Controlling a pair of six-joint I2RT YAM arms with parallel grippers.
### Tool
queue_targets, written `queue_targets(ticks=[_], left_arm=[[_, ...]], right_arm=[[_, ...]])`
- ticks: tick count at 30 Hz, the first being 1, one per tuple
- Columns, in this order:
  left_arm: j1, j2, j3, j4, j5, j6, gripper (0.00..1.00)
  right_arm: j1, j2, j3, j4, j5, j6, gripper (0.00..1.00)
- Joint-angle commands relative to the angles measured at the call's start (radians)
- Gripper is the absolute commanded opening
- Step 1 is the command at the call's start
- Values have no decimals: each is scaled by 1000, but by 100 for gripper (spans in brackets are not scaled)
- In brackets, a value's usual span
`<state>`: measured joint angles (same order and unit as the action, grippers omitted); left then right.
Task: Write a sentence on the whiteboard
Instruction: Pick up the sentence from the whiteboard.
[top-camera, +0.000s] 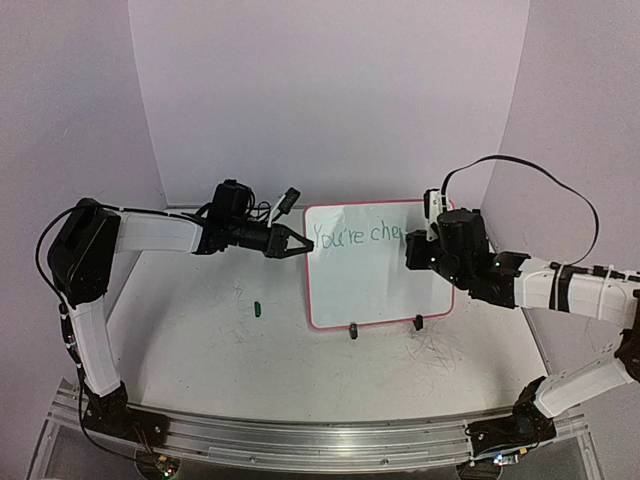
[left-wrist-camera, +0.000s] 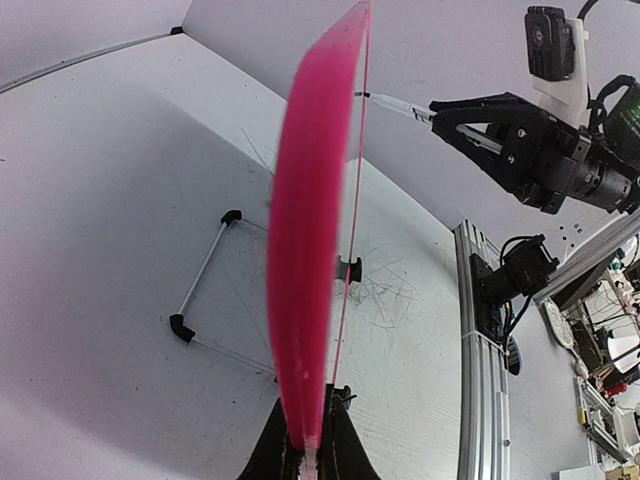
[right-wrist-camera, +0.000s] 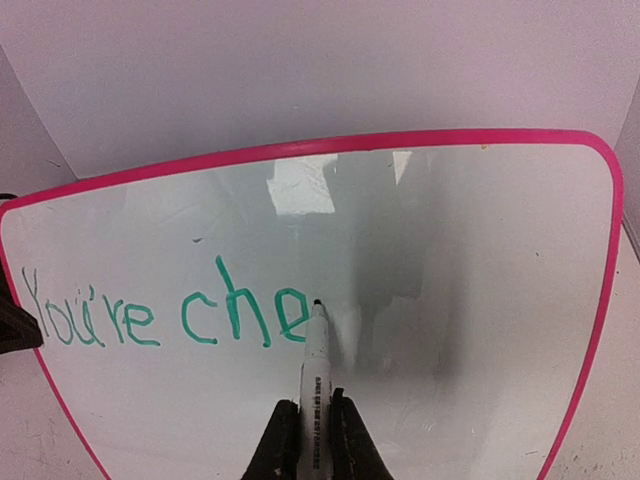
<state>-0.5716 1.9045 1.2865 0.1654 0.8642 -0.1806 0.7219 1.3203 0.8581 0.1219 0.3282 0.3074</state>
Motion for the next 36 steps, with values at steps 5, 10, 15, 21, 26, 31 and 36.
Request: queue_targets(ticks=[5,10,15,21,26,31,36], left_arm=[[3,-24,-4,-15,-50,38,0],[3,-24,-4,-15,-51,38,0],[3,-24,-4,-15,-51,38,0],[3,-25,-4,-15,-50,38,0],[2,-25,-3,-15,-50,38,0],[3,-24,-3,-15,-51,38,0],[3,-24,-4,-15,-50,38,0]], right_arm=[[-8,17,44,41,38,-18,0],[-9,17,46,41,50,-22,0],[-10,18,53,41,54,-31,0],[-9,18,52,34,53,-28,0],[-9,3,27,9,51,2,0],[-9,-8,0,-6,38,29,0],[-10,-18,-17,-17,30,44,0]])
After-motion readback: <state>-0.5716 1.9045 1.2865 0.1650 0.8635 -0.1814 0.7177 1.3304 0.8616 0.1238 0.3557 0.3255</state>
